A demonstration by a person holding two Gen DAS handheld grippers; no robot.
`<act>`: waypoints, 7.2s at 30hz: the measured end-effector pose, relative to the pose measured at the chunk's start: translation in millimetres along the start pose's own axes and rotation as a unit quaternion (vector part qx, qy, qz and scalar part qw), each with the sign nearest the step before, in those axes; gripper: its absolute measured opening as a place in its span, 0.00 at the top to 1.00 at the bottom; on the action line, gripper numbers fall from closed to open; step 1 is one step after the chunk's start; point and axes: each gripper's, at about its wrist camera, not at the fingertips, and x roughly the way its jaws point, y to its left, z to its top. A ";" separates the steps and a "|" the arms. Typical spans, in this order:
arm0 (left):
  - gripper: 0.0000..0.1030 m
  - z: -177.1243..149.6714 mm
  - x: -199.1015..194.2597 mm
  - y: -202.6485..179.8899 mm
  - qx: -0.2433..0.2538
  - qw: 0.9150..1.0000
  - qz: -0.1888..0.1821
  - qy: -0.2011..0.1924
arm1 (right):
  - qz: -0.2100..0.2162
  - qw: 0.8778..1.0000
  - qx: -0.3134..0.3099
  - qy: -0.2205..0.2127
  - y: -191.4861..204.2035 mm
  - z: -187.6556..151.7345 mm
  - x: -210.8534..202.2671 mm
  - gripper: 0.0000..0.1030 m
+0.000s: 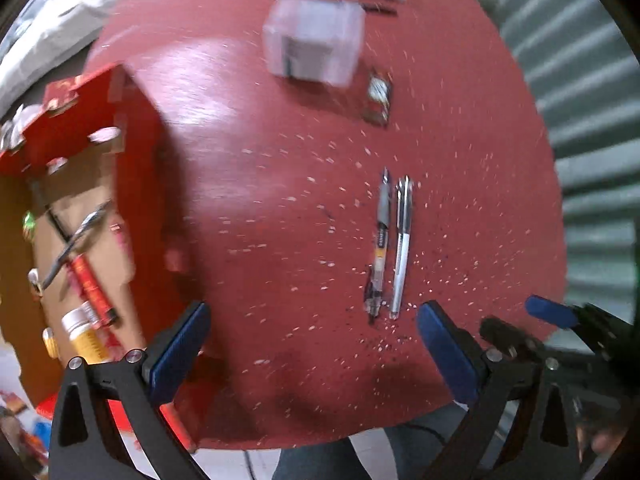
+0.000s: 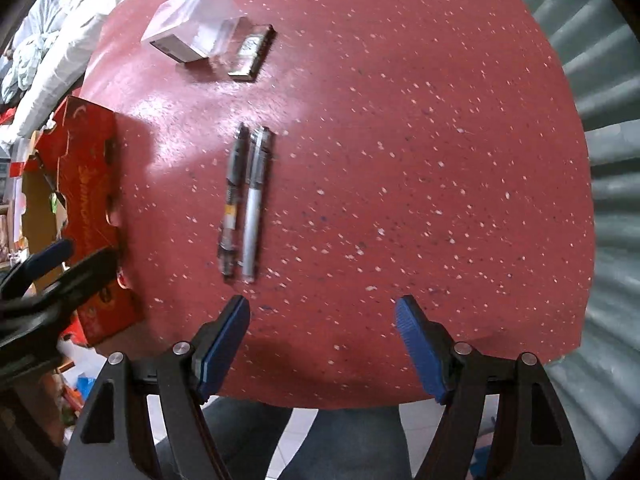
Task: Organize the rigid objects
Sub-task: 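Move both grippers over the table toward the pens and clear plastic box, then grasp the clear plastic box with the right gripper, then grasp the grey-grip pen with the left gripper while the right holds the clear box, then carry the grey-grip pen and clear plastic box over the cardboard box with both grippers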
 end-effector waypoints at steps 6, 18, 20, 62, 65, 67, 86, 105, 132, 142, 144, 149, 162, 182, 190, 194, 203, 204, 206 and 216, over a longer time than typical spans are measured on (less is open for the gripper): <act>0.00 13.5 50.0 -24.3 0.033 0.997 0.062 0.018 | 0.008 1.000 -0.006 0.016 -21.4 -13.4 8.7 0.26; 0.00 31.4 94.7 -42.0 0.051 0.994 0.083 0.039 | 0.013 0.999 0.010 0.038 -51.1 -22.0 19.9 0.26; 0.00 36.6 99.3 -41.0 0.049 0.995 0.078 0.039 | 0.013 0.999 0.008 0.040 -51.1 -21.9 20.2 0.26; 0.00 86.6 89.1 -10.0 0.051 0.996 0.069 -0.022 | -0.057 0.959 -0.253 -0.115 72.0 170.0 -21.7 0.26; 0.00 79.2 88.8 -1.9 0.049 0.997 0.062 -0.022 | -0.060 0.942 -0.306 -0.127 101.7 191.2 -22.0 0.26; 0.00 67.1 93.3 4.9 0.060 0.996 0.060 -0.029 | -0.065 0.931 -0.335 -0.132 118.4 199.0 -18.7 0.26; 0.00 41.2 87.1 -0.7 0.072 0.995 0.058 -0.049 | -0.122 0.851 -0.499 -0.108 199.4 215.9 43.0 0.22; 0.13 43.2 89.8 -32.6 0.141 0.988 0.051 -0.040 | -0.024 0.992 -0.098 -0.072 -17.7 136.3 -18.8 0.25; 0.24 15.3 78.1 -67.4 0.140 0.989 0.020 -0.041 | -0.036 0.999 0.016 -0.010 -78.6 24.4 47.1 0.27; 0.00 17.5 98.6 -97.8 0.167 0.984 0.055 -0.038 | -0.063 0.998 -0.014 0.004 -68.1 19.2 68.9 0.21; 0.00 12.6 101.8 -100.5 0.165 0.984 0.054 -0.041 | -0.065 0.998 -0.017 0.004 -67.3 16.0 69.5 0.21; 0.00 17.1 99.0 -88.1 0.141 0.988 0.058 -0.018 | -0.065 0.998 -0.013 0.008 -52.6 18.7 72.5 0.21; 0.90 40.1 88.3 -81.1 0.112 0.993 0.017 0.019 | -0.038 0.999 -0.008 0.019 -66.6 5.7 48.6 0.30; 0.90 -11.3 33.0 -39.9 0.106 0.994 -0.006 0.009 | 0.001 0.999 -0.030 0.013 -34.0 -30.6 1.6 0.30; 0.90 -19.1 -19.7 -14.4 0.085 0.995 -0.010 -0.042 | -0.006 0.998 -0.066 -0.011 -1.0 -13.6 -22.7 0.30; 0.90 -24.3 -38.7 4.6 0.062 0.996 -0.011 -0.063 | -0.012 0.996 -0.089 -0.023 25.5 -3.4 -31.6 0.30; 0.90 -31.9 -56.5 36.8 0.002 0.996 -0.016 -0.092 | -0.023 0.988 -0.144 -0.041 67.8 -1.7 -52.5 0.30; 0.90 -34.8 -58.7 41.7 -0.005 0.995 -0.015 -0.096 | -0.024 0.987 -0.151 -0.042 74.4 -1.8 -52.5 0.30; 0.90 -38.6 -62.0 49.3 -0.015 0.995 -0.015 -0.101 | -0.028 0.985 -0.165 -0.041 86.0 -1.1 -49.5 0.30; 0.90 -54.4 -80.6 100.8 -0.097 0.986 -0.014 -0.138 | -0.027 0.974 -0.217 -0.048 134.1 2.3 -53.7 0.30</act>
